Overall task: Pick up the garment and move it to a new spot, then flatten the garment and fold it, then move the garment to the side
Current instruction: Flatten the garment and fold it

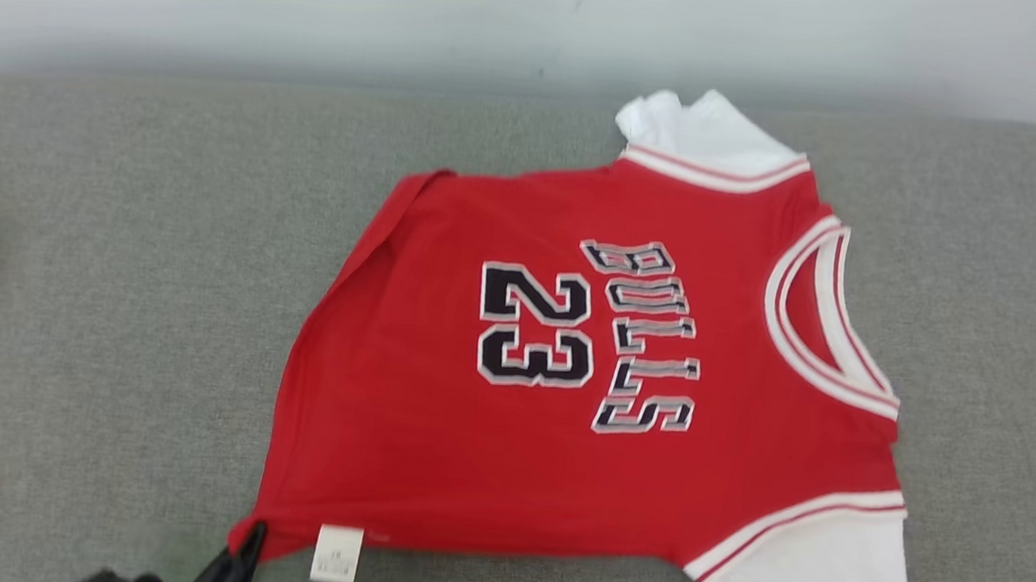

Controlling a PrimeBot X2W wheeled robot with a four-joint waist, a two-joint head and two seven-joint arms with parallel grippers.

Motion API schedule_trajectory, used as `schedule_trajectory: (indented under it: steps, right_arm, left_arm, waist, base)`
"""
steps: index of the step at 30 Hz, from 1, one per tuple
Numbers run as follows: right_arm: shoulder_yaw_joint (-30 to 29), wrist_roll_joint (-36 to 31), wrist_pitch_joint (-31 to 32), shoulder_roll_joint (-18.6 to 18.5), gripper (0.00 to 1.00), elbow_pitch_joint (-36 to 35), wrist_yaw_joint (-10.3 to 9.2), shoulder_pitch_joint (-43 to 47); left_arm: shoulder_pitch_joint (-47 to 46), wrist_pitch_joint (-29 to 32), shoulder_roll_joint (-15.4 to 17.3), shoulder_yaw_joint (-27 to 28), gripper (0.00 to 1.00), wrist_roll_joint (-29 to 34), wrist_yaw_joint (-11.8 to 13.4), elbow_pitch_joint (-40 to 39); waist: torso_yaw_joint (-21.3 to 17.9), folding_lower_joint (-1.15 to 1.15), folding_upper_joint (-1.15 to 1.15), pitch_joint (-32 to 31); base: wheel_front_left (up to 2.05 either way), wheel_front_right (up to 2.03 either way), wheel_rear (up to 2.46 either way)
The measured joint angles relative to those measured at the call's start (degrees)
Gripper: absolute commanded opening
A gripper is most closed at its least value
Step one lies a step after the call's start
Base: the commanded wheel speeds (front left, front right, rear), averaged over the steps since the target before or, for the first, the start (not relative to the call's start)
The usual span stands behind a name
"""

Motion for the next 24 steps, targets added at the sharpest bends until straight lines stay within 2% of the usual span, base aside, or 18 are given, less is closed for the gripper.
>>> schedule_trajectory:
  steps: [6,13,18,24]
  right_arm:
    - [2.3,-3.0,2.9,0.0,0.00,1.5,0.00,2.8]
    - [3.1,-3.4,0.4,0.1,0.00,1.4,0.00,1.7]
    - [-1.0,-1.3,-1.4,0.0,0.00,-1.1,0.00,-2.8]
    - [-1.3,-4.7,2.8,0.0,0.00,-2.3,0.00,-13.0]
  left_arm:
    - [2.5,0.0,0.0,-0.7,0.00,3.9,1.4,2.1]
    - [2.5,0.0,-0.4,-1.0,0.00,5.6,1.7,3.1]
    - [1.4,0.0,0.3,-1.8,0.00,7.5,1.7,2.9]
    - [-2.0,0.3,0.5,-1.8,0.00,8.1,0.9,2.1]
  waist:
    - [0.4,0.00,0.00,-1.7]
    - [0.9,0.01,0.01,-2.4]
    - [0.7,0.01,0.01,-2.3]
    - [0.8,0.01,0.01,-2.1]
  base:
    - [0.00,0.00,0.00]
    - [0.00,0.00,0.00]
    - [0.00,0.00,0.00]
    - [0.00,0.00,0.00]
